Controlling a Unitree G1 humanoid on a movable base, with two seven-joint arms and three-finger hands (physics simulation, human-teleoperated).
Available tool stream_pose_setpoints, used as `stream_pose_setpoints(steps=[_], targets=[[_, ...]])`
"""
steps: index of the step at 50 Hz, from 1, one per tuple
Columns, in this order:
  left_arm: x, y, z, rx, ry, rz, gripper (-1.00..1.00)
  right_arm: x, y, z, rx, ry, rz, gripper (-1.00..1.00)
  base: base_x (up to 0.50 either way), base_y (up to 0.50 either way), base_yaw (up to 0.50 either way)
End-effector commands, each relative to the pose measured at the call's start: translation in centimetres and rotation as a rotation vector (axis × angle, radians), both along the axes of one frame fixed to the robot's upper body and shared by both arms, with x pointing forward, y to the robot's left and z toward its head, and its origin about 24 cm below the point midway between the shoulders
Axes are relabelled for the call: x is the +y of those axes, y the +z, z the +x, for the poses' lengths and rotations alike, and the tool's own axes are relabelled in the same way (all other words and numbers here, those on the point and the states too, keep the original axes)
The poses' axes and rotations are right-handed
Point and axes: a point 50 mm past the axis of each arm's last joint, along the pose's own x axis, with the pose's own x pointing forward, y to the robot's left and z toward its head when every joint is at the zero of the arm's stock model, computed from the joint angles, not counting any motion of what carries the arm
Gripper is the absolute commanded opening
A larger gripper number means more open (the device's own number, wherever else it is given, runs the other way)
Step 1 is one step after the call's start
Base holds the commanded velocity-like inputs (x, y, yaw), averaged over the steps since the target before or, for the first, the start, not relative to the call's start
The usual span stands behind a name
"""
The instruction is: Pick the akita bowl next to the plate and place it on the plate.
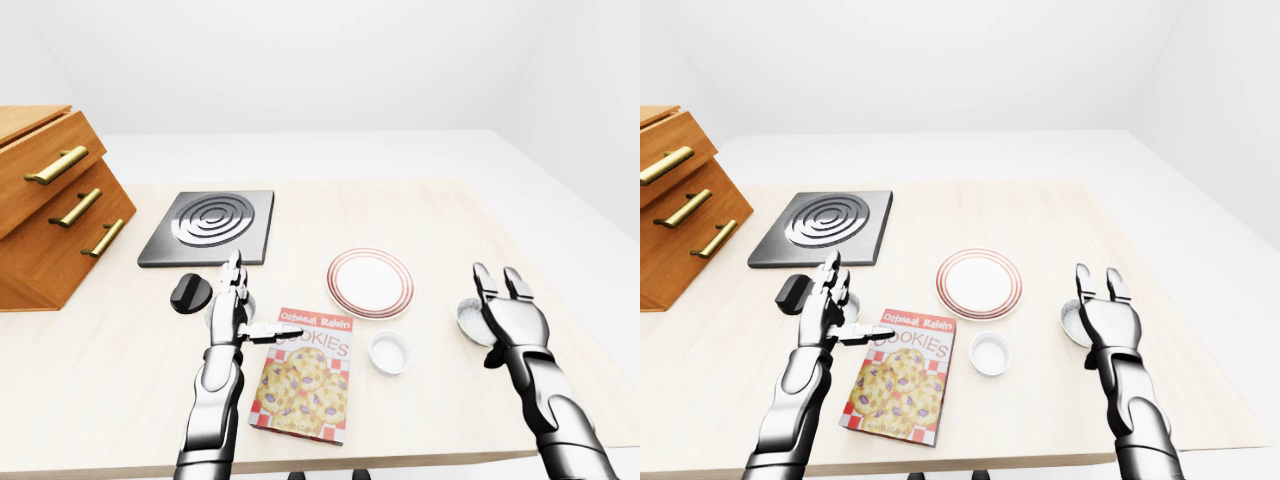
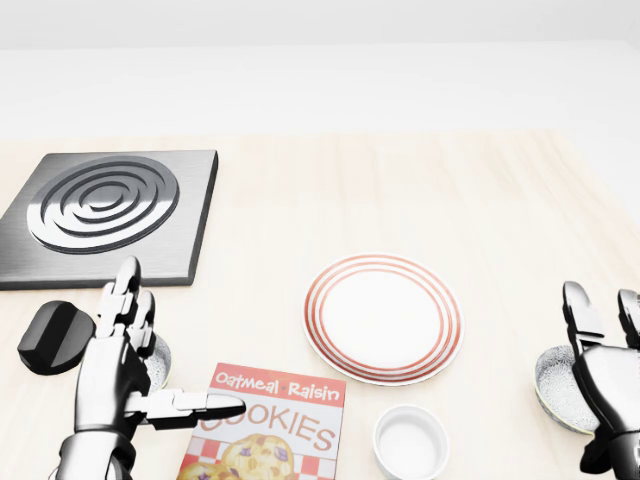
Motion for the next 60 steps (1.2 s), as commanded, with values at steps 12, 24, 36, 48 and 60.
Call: stream_pose_setpoints(steps=[12, 24, 36, 48, 60], targets=[[0.0, 0.1, 0.1, -0.001, 0.004, -0.007, 1.0, 0.6, -4.3, 0.7, 0.089, 0.037, -0.041, 1.0, 0.0, 0.0, 0.0], [0.0, 0.1, 0.2, 0.0, 0.005, -0.015, 1.0, 1.1, -6.3, 0.8, 0.14, 0.053, -0.05, 1.0, 0.0, 0.0, 0.0], [0.0, 0.1, 0.3, 0.001, 0.005, -0.015, 1.0, 1.4, -6.9, 0.6, 0.15, 0.063, -0.05, -1.0, 0.0, 0.0, 0.01], [0.0, 0.1, 0.2, 0.005, 0.007, -0.02, 1.0, 0.2, -4.6, 0.9, 0.111, 0.033, -0.035, -1.0, 0.0, 0.0, 0.0], [0.0, 0.0, 0.1, 0.009, 0.006, -0.025, 1.0, -0.9, 0.5, 0.8, 0.005, 0.023, -0.069, -1.0, 0.0, 0.0, 0.0]])
